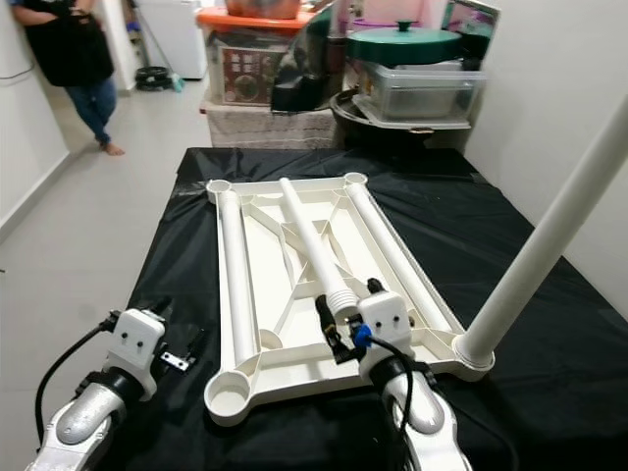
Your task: Building children table
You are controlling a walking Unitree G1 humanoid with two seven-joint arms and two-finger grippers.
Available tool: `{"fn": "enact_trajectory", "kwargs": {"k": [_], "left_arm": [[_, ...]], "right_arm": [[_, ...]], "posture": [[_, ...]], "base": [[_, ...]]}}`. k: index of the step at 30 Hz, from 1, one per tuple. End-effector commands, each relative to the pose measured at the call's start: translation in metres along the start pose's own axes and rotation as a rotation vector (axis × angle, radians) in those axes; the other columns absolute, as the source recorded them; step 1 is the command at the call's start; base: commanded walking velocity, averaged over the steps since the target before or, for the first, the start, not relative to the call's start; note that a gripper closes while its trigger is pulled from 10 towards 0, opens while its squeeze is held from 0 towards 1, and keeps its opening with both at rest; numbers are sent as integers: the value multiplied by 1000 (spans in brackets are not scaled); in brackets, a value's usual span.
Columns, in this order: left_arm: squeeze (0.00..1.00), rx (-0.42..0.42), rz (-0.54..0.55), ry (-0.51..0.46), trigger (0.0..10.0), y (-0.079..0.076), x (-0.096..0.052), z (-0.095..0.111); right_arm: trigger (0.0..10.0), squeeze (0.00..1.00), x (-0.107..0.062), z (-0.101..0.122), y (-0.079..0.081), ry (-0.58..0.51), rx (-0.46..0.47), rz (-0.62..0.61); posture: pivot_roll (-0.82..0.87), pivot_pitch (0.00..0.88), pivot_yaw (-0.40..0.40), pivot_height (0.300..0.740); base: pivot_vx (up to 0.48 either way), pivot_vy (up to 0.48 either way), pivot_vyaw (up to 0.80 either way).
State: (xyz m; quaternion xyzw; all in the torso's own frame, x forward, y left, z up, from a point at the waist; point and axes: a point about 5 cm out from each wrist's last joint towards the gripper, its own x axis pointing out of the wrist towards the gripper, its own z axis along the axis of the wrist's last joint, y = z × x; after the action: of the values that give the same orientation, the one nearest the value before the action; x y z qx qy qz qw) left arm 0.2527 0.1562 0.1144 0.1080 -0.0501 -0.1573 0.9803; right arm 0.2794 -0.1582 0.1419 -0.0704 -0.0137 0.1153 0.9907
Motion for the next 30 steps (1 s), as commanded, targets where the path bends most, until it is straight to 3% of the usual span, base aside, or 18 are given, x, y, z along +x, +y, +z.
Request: {"fn": "enact_trajectory", "kwargs": {"k": [1, 8, 9, 12, 15, 20, 25, 30], "left_arm": [[0, 6, -11, 9, 10000, -3, 1, -3], [0, 8, -8, 3, 10000, -4, 3, -2], [0, 9, -5, 2, 10000, -4, 2, -2], [0, 9, -1, 2, 10000, -4, 2, -2], [0, 8, 1, 1, 10000, -5, 2, -2], [0, 9, 0, -2, 10000, -5, 4, -2], [0, 10, -1, -5, 10000, -5, 5, -2], [0, 9, -4, -8, 10000, -6, 6, -1]], "right_arm": [[10000, 0, 13, -1, -7, 14, 43, -27], [10000, 0, 32, 2, -9, 43, 37, 9], [10000, 0, 38, -10, -12, 122, 23, 5], [10000, 0, 41, -27, -15, 218, 60, 14], [10000, 0, 42, -33, -17, 249, 55, 9], [10000, 0, 41, -53, -40, 349, 81, -110], [10000, 0, 42, -55, -41, 350, 112, -104], [10000, 0, 46, -49, -30, 300, 146, -57]], "posture": [[72, 0, -69, 740], [87, 0, -79, 740], [98, 0, -88, 740], [101, 0, -89, 740], [101, 0, -89, 740], [98, 0, -89, 740], [97, 0, -89, 740], [94, 0, -87, 740]], "base": [[0, 0, 0], [0, 0, 0], [0, 0, 0], [0, 0, 0], [0, 0, 0], [0, 0, 0], [0, 0, 0], [0, 0, 0]]}}
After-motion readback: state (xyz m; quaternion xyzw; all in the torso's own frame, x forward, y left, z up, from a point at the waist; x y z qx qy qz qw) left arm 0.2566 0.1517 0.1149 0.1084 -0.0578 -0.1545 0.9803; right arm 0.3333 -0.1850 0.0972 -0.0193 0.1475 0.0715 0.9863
